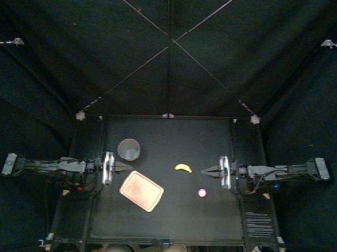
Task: Pick the banana then place it on the pink plate
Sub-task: Pick the banana
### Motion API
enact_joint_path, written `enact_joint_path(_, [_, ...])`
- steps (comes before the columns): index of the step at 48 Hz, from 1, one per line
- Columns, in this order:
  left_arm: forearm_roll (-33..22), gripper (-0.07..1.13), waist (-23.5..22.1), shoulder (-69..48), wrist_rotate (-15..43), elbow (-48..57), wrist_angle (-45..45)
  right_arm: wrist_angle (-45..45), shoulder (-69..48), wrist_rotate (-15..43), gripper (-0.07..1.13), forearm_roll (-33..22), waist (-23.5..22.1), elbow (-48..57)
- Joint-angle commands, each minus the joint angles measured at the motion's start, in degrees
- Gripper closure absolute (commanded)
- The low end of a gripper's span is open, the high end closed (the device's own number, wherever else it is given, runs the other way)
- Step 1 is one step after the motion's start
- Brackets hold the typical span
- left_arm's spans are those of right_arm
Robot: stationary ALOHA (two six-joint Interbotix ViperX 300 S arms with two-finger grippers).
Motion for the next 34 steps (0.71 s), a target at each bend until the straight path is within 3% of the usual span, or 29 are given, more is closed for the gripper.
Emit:
enact_joint_path(1, [-1.58,1.07,3.78,0.88,0.00,-1.23,-2.20,-0.62,2.20,0.53,1.06,0.18,-2.64,-1.05])
enact_joint_path(11, [-1.76,1.07,5.63,1.41,0.35,-1.41,-3.25,-0.70,12.83,0.97,1.00,3.96,-10.46,-5.27])
enact_joint_path(18, [-2.02,1.07,5.89,1.41,0.18,-1.05,-2.81,5.71,20.39,0.70,0.91,9.84,-15.56,-10.20])
enact_joint_path(24, [-2.02,1.07,5.89,1.41,0.18,-1.05,-2.29,12.74,25.84,0.44,0.65,10.11,-18.98,-13.27])
enact_joint_path(34, [-2.37,1.07,5.71,1.49,0.09,-0.88,-2.20,15.12,30.76,0.70,0.03,8.00,-20.92,-14.59])
